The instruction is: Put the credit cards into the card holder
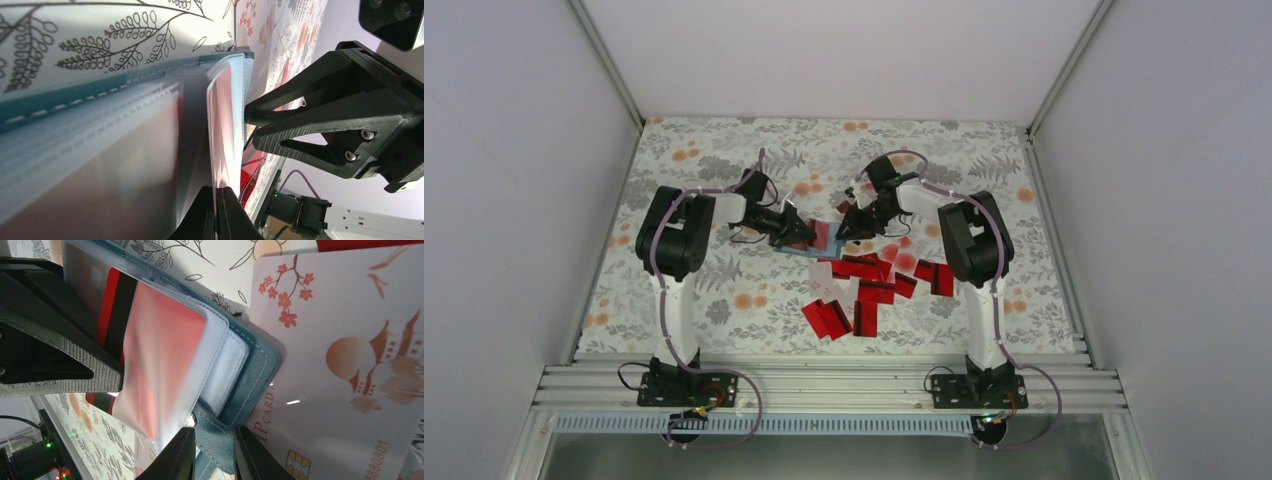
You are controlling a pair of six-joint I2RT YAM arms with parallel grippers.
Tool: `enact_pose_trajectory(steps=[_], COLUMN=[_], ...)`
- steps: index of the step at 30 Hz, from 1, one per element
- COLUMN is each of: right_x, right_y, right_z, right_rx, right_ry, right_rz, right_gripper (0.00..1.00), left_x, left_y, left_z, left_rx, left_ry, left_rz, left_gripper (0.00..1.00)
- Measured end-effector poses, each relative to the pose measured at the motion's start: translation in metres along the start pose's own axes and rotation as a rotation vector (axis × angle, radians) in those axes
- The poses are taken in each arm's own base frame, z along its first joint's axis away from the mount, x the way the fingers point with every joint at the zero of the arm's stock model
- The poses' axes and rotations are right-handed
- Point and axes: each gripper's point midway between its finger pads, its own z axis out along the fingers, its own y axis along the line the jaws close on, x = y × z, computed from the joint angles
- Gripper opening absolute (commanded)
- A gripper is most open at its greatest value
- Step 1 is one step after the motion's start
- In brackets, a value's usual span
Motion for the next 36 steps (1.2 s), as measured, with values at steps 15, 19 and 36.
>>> enact_pose_trajectory(steps=[15,19,36], right_x=[0.002,0.003,0.007], right_y=[-0.004,-0.004,0.000], right_z=[-0.003,-0.003,0.000], right_rx=[-0.002,-0.010,-0.047], right_ry=[0.006,0.009,0.012], right_rz=[0.006,0.008,0.018], right_gripper=[0.21,0.21,0.20], left_x=[0.000,0.000,-0.003], left_y=[-0.003,-0.015,-0.022], left_z=[0.016,0.026,0.028], left_rx=[-0.065,-0.106,-0.389], left_ry=[0.006,0.017,0.001], left_rz=[0.025,0.062,0.130], left_gripper=[0.30,0.41,0.68])
